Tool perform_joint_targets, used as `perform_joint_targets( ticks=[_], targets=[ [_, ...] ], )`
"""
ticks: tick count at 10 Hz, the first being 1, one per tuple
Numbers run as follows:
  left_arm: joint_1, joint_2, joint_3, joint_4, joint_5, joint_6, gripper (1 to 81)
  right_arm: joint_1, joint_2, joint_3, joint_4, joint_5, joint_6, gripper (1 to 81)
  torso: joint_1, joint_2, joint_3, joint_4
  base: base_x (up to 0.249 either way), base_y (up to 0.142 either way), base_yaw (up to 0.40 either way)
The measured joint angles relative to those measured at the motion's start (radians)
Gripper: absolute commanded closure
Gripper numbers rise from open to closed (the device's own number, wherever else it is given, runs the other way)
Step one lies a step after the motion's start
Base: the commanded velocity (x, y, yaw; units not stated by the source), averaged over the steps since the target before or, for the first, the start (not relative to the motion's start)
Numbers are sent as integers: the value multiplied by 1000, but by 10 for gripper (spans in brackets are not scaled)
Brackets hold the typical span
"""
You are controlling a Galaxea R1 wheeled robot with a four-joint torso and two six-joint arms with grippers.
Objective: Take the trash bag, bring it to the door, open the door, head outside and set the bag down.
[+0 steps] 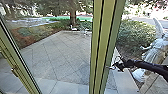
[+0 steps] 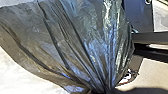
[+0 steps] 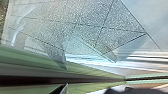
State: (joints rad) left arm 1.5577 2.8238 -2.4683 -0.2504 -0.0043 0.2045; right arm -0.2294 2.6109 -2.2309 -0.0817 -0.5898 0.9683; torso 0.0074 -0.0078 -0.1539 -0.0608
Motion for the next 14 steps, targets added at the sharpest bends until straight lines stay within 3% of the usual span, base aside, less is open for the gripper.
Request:
perform_joint_targets(
  ticks=[5,9,11,14],
  targets=[
    [0,2,0,0,0,0,811,179,-44,-32,-31,-83,-23,10,1,1,-1,0,0,0,0],
    [0,3,0,0,0,0,811,247,-73,-41,-120,-180,-155,10,1,2,-1,0,0,0,0],
    [0,5,0,0,0,0,811,266,-102,-41,-121,-197,-173,10,2,2,5,-13,0,0,0],
    [0,5,0,0,1,0,811,285,-173,-18,-126,-204,-183,10,2,2,38,-44,0,0,0]
  ],
)
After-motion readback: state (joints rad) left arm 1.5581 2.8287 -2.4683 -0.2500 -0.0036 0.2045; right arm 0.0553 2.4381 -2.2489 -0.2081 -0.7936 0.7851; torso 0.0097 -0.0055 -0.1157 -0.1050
